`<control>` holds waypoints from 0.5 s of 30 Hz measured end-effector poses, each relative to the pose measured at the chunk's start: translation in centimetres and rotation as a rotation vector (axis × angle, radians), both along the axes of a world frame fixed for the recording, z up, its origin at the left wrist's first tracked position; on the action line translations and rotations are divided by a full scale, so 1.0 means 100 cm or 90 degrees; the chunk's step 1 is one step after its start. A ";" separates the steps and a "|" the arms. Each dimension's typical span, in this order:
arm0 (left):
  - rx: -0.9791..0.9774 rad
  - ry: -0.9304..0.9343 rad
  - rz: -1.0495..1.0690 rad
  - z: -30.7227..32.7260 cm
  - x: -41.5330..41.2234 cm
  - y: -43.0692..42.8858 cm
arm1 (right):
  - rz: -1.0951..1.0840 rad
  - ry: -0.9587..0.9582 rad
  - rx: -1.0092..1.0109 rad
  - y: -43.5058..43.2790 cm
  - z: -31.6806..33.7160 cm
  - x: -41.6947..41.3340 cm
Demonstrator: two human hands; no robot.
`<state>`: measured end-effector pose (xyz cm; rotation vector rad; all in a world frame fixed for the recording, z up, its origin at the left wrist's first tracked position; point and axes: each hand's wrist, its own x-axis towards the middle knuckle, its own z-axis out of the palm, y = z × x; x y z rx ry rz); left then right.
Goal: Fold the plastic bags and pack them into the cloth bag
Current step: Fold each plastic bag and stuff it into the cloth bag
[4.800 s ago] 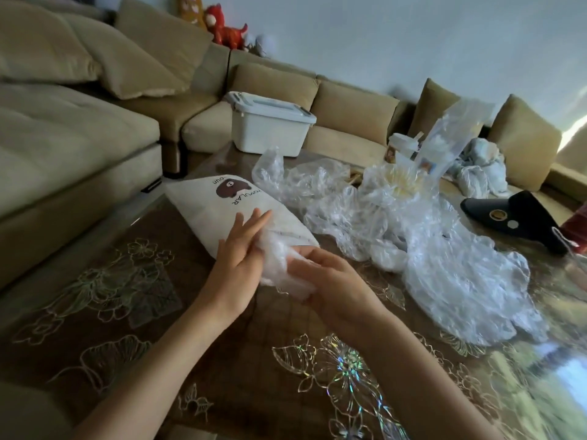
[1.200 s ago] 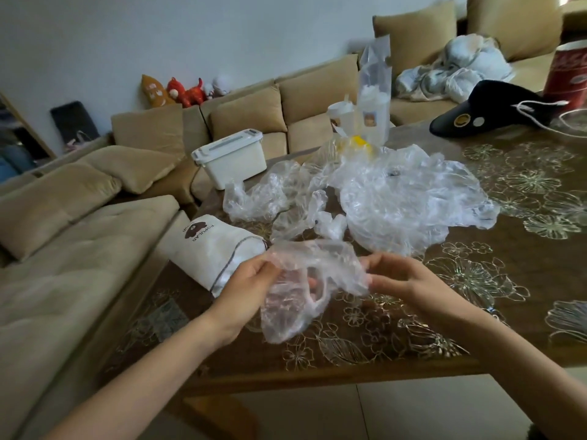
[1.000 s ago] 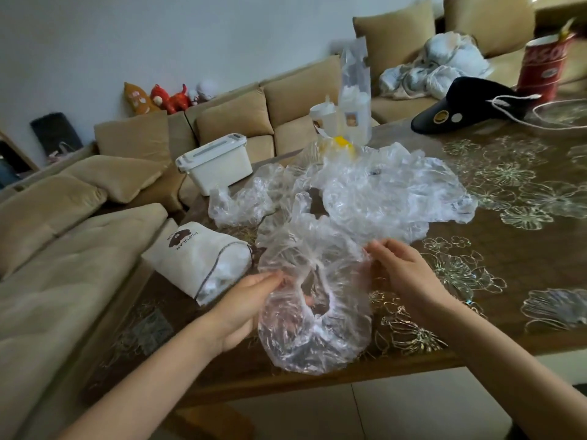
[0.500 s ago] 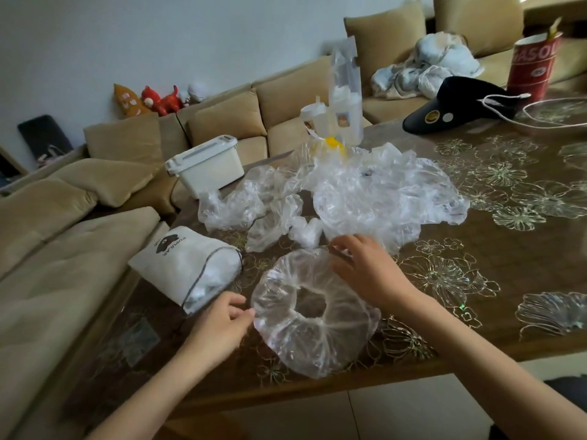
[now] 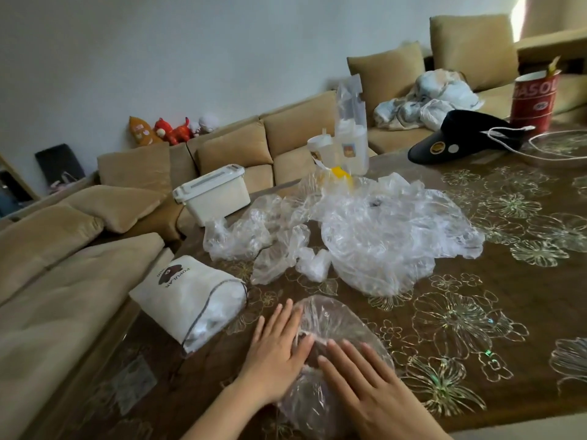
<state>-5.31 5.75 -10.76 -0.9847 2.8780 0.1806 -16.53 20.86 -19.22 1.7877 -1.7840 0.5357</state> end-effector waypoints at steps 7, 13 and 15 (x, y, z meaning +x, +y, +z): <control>0.087 0.226 0.008 0.013 0.022 0.003 | 0.099 -0.067 -0.015 0.010 0.032 0.031; 0.063 0.223 -0.105 0.035 0.064 0.020 | 0.150 -0.358 0.009 0.016 0.065 0.033; -0.100 0.195 -0.183 0.036 0.073 0.024 | 0.196 -0.543 0.016 0.018 0.082 0.020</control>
